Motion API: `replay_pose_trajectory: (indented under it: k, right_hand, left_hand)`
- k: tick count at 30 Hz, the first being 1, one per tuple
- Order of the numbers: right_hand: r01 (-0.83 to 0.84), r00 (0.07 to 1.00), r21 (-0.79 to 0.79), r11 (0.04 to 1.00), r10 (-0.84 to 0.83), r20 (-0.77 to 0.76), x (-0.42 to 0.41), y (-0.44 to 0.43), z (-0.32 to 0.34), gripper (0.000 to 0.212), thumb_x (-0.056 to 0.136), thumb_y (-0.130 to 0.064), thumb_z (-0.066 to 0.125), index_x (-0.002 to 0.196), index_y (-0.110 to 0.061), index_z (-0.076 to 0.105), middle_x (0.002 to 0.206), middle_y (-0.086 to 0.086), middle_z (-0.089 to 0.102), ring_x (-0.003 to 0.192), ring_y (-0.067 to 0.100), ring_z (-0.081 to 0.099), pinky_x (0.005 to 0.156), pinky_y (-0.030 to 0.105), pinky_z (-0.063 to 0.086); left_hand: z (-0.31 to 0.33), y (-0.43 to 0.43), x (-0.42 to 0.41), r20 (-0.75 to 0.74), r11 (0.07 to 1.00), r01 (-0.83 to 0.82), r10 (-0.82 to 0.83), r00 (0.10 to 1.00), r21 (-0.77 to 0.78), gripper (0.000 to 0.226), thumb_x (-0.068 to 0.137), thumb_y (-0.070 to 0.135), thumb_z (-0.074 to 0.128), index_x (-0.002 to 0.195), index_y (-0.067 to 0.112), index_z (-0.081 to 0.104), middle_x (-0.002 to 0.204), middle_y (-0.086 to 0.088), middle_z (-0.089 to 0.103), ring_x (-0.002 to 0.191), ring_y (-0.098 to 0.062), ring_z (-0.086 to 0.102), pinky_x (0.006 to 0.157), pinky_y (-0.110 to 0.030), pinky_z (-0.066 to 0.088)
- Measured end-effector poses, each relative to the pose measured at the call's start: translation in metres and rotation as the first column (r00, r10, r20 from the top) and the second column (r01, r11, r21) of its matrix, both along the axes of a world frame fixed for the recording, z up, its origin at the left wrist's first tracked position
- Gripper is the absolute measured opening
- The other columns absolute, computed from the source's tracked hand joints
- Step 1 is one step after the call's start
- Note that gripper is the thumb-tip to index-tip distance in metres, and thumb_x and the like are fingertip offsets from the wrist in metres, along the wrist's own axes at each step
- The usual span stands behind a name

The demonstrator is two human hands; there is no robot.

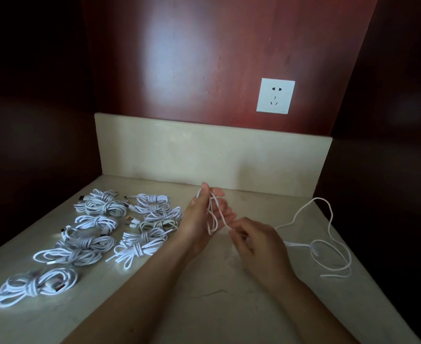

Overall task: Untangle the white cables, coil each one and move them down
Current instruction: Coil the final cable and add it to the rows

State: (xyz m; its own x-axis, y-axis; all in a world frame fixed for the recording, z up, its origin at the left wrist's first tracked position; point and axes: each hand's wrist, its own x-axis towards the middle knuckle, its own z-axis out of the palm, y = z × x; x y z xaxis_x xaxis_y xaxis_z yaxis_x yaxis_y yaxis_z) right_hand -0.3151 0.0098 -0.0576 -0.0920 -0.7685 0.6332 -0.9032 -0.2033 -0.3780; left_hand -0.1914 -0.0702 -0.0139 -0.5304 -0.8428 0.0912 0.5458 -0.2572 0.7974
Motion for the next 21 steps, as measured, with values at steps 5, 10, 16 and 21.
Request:
replay_pose_trajectory:
  k: [5, 10, 16, 21]
  right_hand:
    - [-0.033, 0.988, 0.126, 0.991, 0.052, -0.149, 0.004, -0.001, -0.003, 0.015, 0.086, -0.035, 0.054, 0.093, -0.032, 0.067, 0.077, -0.01, 0.066, 0.074, 0.012, 0.059, 0.066, 0.029, 0.042]
    - [-0.044, 0.961, 0.113, 0.993, 0.074, -0.268, 0.012, -0.001, 0.0, 0.008, 0.077, -0.034, 0.06, 0.074, -0.029, 0.066, 0.064, -0.011, 0.055, 0.071, 0.006, 0.05, 0.065, 0.024, 0.036]
    - [-0.19, 0.963, -0.004, 0.982, 0.186, -0.194, 0.021, 0.004, 0.004, 0.007, 0.071, -0.024, 0.062, 0.064, -0.023, 0.061, 0.056, -0.01, 0.051, 0.064, 0.009, 0.05, 0.064, 0.032, 0.044]
    - [-0.194, 0.98, -0.128, 0.973, 0.197, 0.016, 0.017, 0.008, 0.01, 0.006, 0.078, -0.024, 0.065, 0.075, -0.028, 0.063, 0.062, -0.009, 0.051, 0.061, 0.005, 0.048, 0.056, 0.031, 0.044]
  left_hand:
    - [-0.006, -0.015, 0.007, -0.022, 0.989, -0.113, 0.116, 0.993, 0.096, 0.042, 0.103, 0.046, 0.03, 0.071, 0.02, 0.036, 0.048, 0.009, 0.022, 0.036, -0.003, 0.017, 0.033, -0.016, 0.012]
    - [-0.004, -0.018, 0.01, 0.166, 0.945, -0.324, 0.328, 0.93, -0.055, 0.04, 0.105, 0.039, 0.033, 0.068, 0.023, 0.03, 0.048, 0.009, 0.021, 0.036, -0.004, 0.015, 0.037, -0.014, 0.011]
    - [-0.012, -0.019, 0.012, 0.357, 0.84, -0.33, 0.494, 0.793, -0.43, 0.044, 0.104, 0.033, 0.041, 0.064, 0.023, 0.024, 0.052, 0.003, 0.024, 0.042, -0.009, 0.021, 0.039, -0.018, 0.019]
    - [-0.013, -0.01, 0.01, 0.586, 0.897, -0.023, 0.308, 0.75, -0.441, 0.05, 0.097, 0.043, 0.052, 0.056, 0.022, 0.035, 0.045, 0.005, 0.035, 0.039, -0.01, 0.03, 0.04, -0.018, 0.024]
